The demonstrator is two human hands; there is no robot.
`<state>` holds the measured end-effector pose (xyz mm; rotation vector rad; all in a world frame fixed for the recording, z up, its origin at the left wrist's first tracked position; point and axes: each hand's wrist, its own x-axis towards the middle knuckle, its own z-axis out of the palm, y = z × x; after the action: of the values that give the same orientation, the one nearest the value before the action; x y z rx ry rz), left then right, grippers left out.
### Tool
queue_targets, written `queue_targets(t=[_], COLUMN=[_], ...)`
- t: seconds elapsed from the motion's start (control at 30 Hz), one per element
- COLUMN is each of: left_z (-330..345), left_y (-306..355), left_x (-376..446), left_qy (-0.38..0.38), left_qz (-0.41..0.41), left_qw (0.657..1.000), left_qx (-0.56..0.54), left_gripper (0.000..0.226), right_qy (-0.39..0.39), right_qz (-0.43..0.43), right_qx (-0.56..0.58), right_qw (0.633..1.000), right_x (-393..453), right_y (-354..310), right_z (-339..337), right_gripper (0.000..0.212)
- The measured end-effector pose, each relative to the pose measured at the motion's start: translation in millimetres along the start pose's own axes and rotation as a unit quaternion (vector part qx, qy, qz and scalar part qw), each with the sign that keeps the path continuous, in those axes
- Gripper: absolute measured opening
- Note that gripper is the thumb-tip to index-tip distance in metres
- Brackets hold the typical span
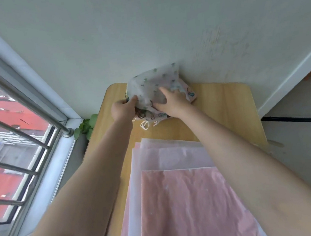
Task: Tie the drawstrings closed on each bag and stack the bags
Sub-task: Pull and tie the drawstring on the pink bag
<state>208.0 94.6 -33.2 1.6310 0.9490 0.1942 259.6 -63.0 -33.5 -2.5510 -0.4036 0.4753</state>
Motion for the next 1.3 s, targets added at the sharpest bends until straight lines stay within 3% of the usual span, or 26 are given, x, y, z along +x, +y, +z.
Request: queue_targets(t=[0.2,0.33,0.4,0.5,0.6,0.67,0.77,0.83,0.9,0.97,1.07,1.2,1.3], left_z=[-4,-6,-9,-15,-25,-29,-22,-15,-9,-7,-9,-8,-8], left_y=[-36,-31,-20,-7,1,-2,-18,-36,-58,-83,-107,-112,-107], left_x=[22,15,3,-17,-54,-83,-114,-131,-144,-154,-161,-166,-170], left_qy=[0.012,0.009,0.012,0.053,0.099,0.048,-0.136,-0.218,-0.231,-0.243,-0.224,-0.226,-0.236], left_qz=[-0.037,-0.017,0.007,0.063,0.153,0.192,0.173,0.161,0.184,0.19,0.207,0.233,0.245], left_qw=[0.998,0.995,0.993,0.982,0.966,0.968,0.946,0.873,0.806,0.811,0.825,0.824,0.845], left_qx=[0.05,0.099,0.115,0.171,0.183,0.155,0.238,0.405,0.514,0.497,0.477,0.464,0.414], left_gripper=[0.028,0.023,0.026,0.056,0.03,0.008,0.019,0.017,0.013,0.014,0.033,0.047,0.033], right_qy=[-0.038,-0.02,0.032,0.119,0.132,0.064,-0.099,-0.173,-0.207,-0.211,-0.123,-0.076,-0.035], right_qz=[0.059,0.067,0.054,0.01,-0.021,-0.006,0.046,0.07,0.086,0.117,0.074,0.048,-0.039], right_qx=[-0.113,-0.149,-0.159,-0.132,-0.059,-0.04,-0.094,-0.161,-0.225,-0.246,-0.243,-0.225,-0.138], right_qw=[0.991,0.986,0.985,0.984,0.989,0.997,0.99,0.969,0.948,0.939,0.959,0.97,0.989], right_x=[25,19,7,-18,-53,-81,-118,-142,-156,-171,-185,-195,-193], right_y=[18,14,4,-7,-9,-5,5,12,18,27,42,46,42], right_z=[20,20,16,9,2,2,10,15,20,26,38,46,52], right_gripper=[0.112,0.11,0.099,0.064,0.013,0.013,0.016,0.015,0.013,0.02,0.042,0.031,0.018])
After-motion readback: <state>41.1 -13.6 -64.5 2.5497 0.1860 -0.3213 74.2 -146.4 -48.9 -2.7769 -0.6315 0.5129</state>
